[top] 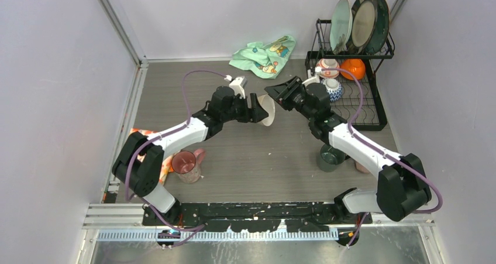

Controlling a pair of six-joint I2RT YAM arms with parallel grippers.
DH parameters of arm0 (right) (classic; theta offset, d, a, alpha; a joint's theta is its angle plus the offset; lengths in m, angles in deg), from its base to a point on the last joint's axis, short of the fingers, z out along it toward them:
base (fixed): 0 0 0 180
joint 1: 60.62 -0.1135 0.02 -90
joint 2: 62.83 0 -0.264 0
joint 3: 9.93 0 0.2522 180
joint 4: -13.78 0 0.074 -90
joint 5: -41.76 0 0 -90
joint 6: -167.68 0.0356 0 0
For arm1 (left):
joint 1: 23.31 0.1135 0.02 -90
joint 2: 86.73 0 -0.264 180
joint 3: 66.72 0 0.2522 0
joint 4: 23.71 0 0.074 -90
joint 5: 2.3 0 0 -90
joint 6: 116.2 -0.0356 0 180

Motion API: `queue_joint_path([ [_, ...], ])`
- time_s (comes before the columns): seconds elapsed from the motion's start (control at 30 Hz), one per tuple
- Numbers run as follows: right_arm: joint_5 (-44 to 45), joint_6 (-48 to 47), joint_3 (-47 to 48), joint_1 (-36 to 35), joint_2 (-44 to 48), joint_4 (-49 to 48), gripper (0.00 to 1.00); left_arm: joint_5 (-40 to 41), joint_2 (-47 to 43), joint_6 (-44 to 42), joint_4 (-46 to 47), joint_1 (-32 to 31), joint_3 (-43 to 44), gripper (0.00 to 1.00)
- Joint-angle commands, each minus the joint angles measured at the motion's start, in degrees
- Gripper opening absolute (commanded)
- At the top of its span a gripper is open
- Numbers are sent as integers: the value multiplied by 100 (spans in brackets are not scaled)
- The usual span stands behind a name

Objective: Load the mixed dishes into the dish rack
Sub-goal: Turn the bowl upside down on the dish rack.

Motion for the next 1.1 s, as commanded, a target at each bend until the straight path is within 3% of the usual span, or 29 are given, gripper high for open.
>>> queue_joint_path([
  [0.0, -258, -284, 24, 97, 27, -548, 44, -417, -311, 244, 524, 143, 10, 18],
  [0.07, -580, -558, 110, 291, 99, -443, 56, -596, -360, 335, 521, 251, -55, 17],
  [0.2, -1900, -1096, 407, 945, 108, -147, 95, -1036, -554, 488, 519, 489, -138, 17],
  [0.23, -2213, -1275, 487, 1117, 90, -66, 99, -1148, -620, 487, 487, 538, -133, 17],
  [0.5, -4002, -1211, 537, 1870, -281, -431, 100, -2461, -1079, 778, 116, 1245, 279, 17],
  [0.63, -4266, 119, 336, 1868, -687, -1892, 100, -3036, -1172, 1506, 64, 1612, 583, 18],
  [0.83, -4237, 2150, 175, 1812, -1246, -4361, 100, -3663, -1105, 3623, 1623, 1980, 596, 21],
  [1.07, -3535, 2600, 195, 1182, -1572, -4821, 100, -3547, -887, 5142, 2818, 2006, 463, 21],
])
